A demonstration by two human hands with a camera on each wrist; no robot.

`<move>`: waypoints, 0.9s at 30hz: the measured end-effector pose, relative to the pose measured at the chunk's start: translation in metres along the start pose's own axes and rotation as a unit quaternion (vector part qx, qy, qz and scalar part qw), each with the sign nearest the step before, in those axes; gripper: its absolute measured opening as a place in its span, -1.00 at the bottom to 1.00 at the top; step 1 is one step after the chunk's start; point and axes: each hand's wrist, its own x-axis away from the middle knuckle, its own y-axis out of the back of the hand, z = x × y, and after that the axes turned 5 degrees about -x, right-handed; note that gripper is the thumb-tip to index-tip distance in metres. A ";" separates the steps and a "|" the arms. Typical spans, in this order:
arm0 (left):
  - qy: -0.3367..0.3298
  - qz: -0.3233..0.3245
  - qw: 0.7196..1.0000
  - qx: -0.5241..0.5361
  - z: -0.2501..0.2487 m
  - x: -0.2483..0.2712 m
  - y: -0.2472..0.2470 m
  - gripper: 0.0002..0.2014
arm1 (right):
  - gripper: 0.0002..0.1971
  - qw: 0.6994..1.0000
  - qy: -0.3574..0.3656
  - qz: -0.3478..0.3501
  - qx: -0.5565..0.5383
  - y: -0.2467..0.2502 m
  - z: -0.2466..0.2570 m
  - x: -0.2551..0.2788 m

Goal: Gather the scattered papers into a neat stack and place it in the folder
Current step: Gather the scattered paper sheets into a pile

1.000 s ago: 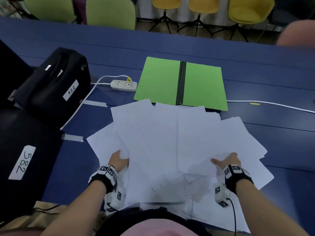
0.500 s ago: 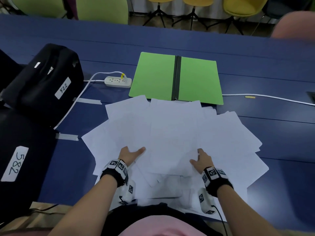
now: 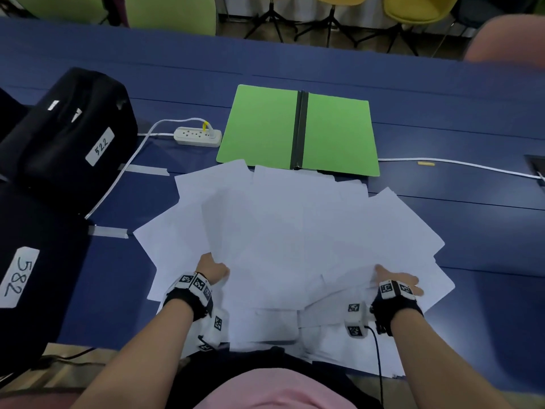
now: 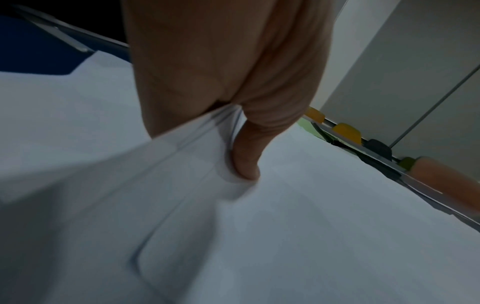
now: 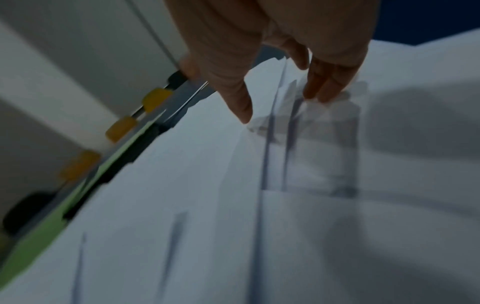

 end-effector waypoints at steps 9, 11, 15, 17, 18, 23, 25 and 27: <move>-0.009 0.008 1.000 -0.001 0.002 0.000 -0.002 -0.83 | -0.31 0.987 0.098 0.111 -0.056 -0.015 0.011 -0.001; 0.003 0.016 1.000 0.002 0.002 -0.003 0.000 -0.83 | -0.60 0.982 0.153 0.095 -0.058 -0.011 0.006 0.000; 0.043 0.017 0.999 0.026 0.004 -0.001 0.003 -0.55 | -0.75 0.972 0.170 0.153 -0.045 0.004 -0.008 -0.016; 0.054 0.007 0.997 0.047 0.005 0.003 0.003 -0.21 | -0.68 0.971 0.159 0.176 0.008 0.012 -0.015 -0.022; 0.051 0.004 0.998 0.046 0.005 0.004 0.003 -0.18 | -0.56 0.970 0.152 0.189 0.031 0.014 -0.017 -0.022; 0.040 0.002 0.999 -0.001 0.000 0.005 -0.001 -0.31 | -0.18 0.935 0.201 0.260 0.132 0.001 -0.015 -0.015; 0.032 -0.006 0.999 -0.006 -0.001 0.004 -0.004 -0.46 | -0.25 0.935 0.231 0.252 0.089 -0.007 -0.011 -0.008; 0.024 -0.013 1.000 0.004 0.000 0.004 -0.007 -0.60 | -0.46 0.942 0.259 0.214 -0.007 -0.009 -0.007 -0.002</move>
